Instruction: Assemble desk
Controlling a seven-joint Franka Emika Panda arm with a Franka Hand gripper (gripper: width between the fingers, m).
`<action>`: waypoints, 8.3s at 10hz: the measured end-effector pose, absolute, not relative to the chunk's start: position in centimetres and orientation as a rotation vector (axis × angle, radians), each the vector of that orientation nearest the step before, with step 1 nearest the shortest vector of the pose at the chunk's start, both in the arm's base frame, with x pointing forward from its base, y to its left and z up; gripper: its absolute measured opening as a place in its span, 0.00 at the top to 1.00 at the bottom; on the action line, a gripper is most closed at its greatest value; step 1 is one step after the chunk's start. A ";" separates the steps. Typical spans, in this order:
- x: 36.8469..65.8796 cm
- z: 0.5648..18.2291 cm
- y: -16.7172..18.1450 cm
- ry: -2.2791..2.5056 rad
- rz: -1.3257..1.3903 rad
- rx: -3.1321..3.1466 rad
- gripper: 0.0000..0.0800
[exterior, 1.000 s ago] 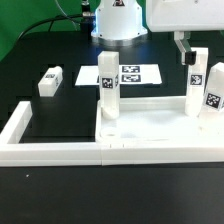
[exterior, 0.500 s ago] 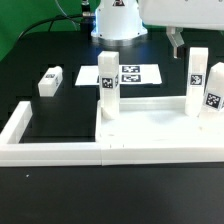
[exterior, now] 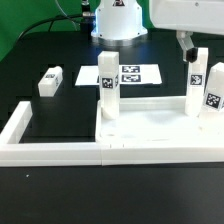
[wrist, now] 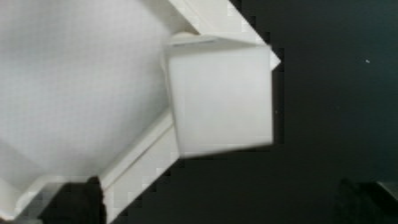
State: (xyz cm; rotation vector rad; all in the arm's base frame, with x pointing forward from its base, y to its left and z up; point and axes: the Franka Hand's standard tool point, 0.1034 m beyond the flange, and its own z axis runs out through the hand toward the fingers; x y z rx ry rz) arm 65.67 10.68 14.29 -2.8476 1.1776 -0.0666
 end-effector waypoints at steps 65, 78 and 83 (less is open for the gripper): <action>64.7 10.8 10.9 0.728 -0.149 -3.037 0.64; 63.7 10.2 11.2 1.665 -0.121 -2.583 0.34; 63.4 10.2 12.1 1.103 -0.129 -2.879 0.19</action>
Offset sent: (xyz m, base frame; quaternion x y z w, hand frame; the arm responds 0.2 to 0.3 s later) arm -0.0096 0.0032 -0.0139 -0.0192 -0.0016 0.0237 0.9995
